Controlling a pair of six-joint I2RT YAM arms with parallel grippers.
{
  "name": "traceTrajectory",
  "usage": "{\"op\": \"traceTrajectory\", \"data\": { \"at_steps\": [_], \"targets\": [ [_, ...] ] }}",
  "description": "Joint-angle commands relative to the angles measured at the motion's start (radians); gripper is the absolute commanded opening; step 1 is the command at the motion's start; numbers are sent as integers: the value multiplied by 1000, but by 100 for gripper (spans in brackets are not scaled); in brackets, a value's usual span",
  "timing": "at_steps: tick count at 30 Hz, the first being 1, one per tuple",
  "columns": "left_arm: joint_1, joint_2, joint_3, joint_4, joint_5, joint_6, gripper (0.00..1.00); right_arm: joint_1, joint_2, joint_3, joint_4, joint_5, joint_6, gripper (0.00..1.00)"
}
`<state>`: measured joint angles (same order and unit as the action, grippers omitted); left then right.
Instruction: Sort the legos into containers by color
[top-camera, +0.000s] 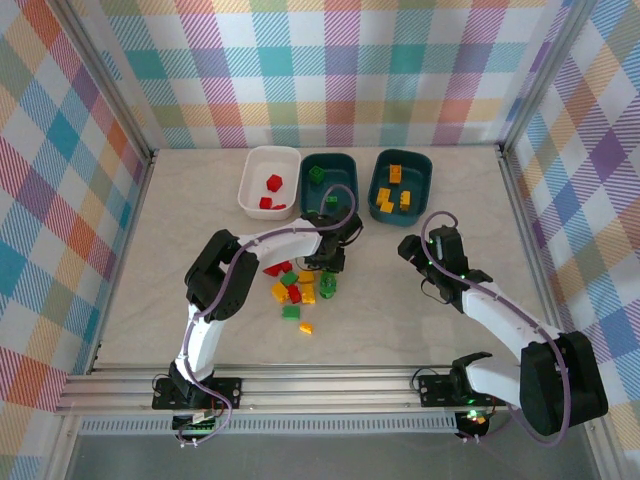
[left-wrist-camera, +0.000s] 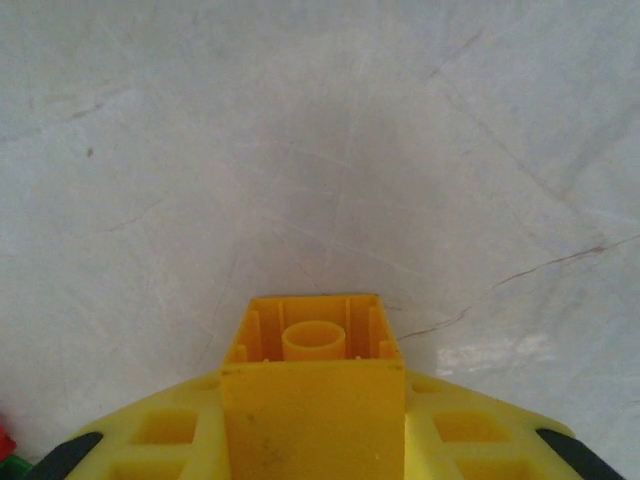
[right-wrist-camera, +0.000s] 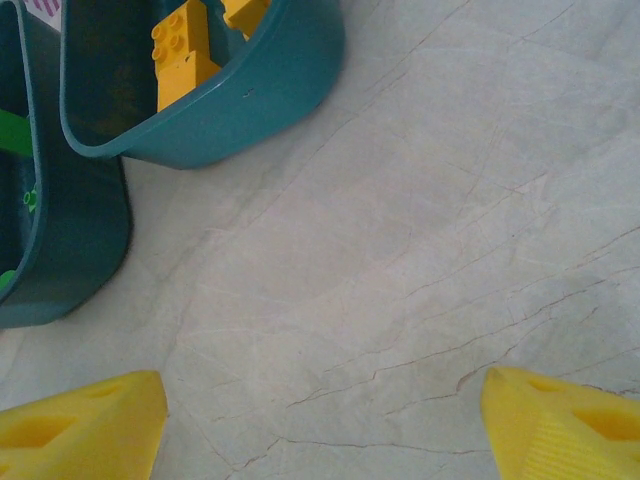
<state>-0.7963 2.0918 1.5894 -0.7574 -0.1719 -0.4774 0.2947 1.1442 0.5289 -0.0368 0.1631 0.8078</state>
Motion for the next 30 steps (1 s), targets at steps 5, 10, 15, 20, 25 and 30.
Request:
{"op": "traceTrajectory", "data": {
  "at_steps": [5,10,15,20,25,30],
  "targets": [
    [14,108,341,101,81,36,28,-5,-41,-40,39,41,27,82],
    [34,264,575,201,173,35,31,-5,-82,-54,35,71,27,82],
    [49,464,873,160,207,31,35,-5,-95,-52,25,75,22,82],
    [54,526,940,215,210,21,39,-5,-110,-53,27,63,20,83],
    [58,527,941,247,215,13,41,-6,-97,-49,37,32,25,83],
    [59,529,941,239,205,3,81,-5,-77,-44,43,12,27,83]
  ]
}}
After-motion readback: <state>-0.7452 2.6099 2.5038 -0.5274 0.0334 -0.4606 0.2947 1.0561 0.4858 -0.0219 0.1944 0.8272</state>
